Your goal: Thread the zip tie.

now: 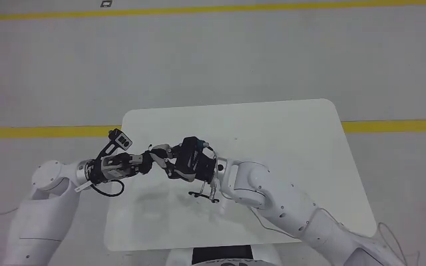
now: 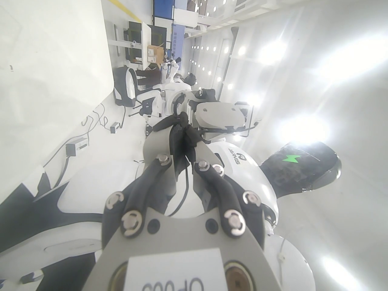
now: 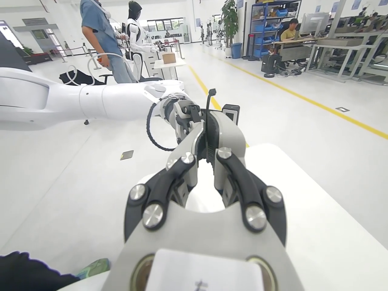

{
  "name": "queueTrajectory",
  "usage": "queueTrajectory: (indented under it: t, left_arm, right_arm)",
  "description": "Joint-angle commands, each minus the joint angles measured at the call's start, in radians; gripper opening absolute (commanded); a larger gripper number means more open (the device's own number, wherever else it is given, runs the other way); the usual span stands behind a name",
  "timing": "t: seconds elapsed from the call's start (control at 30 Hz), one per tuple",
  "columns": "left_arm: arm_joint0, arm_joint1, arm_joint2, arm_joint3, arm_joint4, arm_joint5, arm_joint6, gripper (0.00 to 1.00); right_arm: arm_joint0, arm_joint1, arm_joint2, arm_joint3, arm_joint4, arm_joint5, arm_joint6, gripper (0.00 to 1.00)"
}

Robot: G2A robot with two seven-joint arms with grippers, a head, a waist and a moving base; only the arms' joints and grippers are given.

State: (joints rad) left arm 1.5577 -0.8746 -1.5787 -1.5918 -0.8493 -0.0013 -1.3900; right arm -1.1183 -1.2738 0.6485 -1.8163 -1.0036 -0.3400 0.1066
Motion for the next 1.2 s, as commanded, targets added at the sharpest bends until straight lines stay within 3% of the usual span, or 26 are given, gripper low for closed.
queueTrajectory:
  t: [0.0, 1.17]
  left_arm:
    - [0.000, 0.000, 0.000, 0.000, 0.000, 0.000, 0.000, 0.00]
    - [0.000, 0.000, 0.000, 0.000, 0.000, 0.000, 0.000, 0.00]
  right_arm:
    - [0.000, 0.001, 0.000, 0.002, 0.002, 0.000, 0.003, 0.00]
    - [0.000, 0.003, 0.002, 0.007, -0.002, 0.000, -0.033, 0.00]
